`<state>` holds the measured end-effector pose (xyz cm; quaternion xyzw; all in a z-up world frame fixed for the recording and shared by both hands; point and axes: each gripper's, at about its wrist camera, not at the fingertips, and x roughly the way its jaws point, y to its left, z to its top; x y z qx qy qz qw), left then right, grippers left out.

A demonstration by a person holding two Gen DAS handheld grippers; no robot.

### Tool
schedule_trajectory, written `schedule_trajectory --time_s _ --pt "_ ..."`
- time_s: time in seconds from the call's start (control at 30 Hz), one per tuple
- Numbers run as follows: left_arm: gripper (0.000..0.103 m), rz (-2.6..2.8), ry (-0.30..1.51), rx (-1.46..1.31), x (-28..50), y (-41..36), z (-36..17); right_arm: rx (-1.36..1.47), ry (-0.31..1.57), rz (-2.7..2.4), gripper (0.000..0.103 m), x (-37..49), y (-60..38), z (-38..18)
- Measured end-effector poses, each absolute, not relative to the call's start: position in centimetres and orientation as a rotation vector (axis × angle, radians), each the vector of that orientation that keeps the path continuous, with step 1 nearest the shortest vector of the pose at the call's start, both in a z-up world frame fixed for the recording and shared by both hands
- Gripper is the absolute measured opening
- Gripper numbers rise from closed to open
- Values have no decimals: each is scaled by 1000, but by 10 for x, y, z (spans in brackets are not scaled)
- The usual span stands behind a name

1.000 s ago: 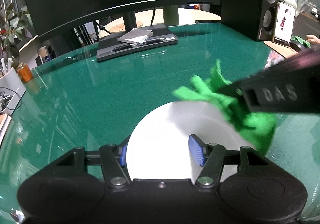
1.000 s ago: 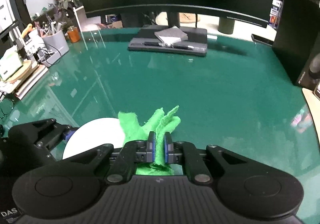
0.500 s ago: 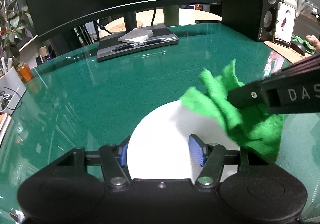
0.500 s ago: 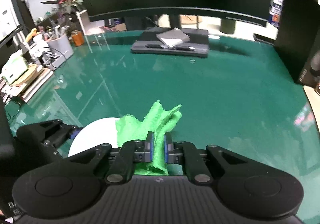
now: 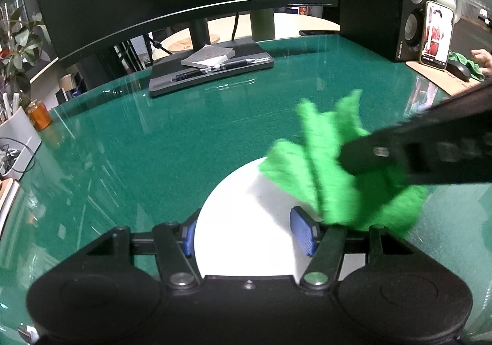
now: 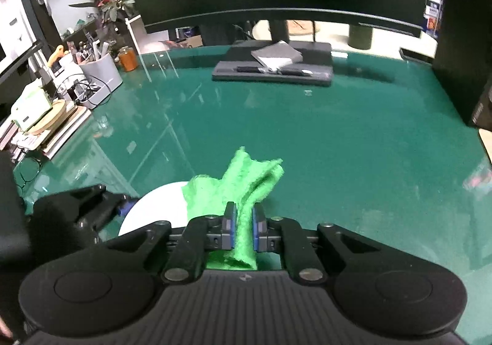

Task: Clean bowl
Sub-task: 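Wipe the cloth back and forth over the bowl rim with the right tool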

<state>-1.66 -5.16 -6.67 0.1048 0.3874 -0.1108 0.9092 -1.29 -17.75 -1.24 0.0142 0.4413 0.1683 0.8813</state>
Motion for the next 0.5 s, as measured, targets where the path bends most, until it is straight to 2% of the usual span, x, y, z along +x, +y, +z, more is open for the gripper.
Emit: schedule_trajectory --time_s 0.5 --pt "60 -227 795 230 -18 -53 -66 99 939 381 10 -13 -191 -13"
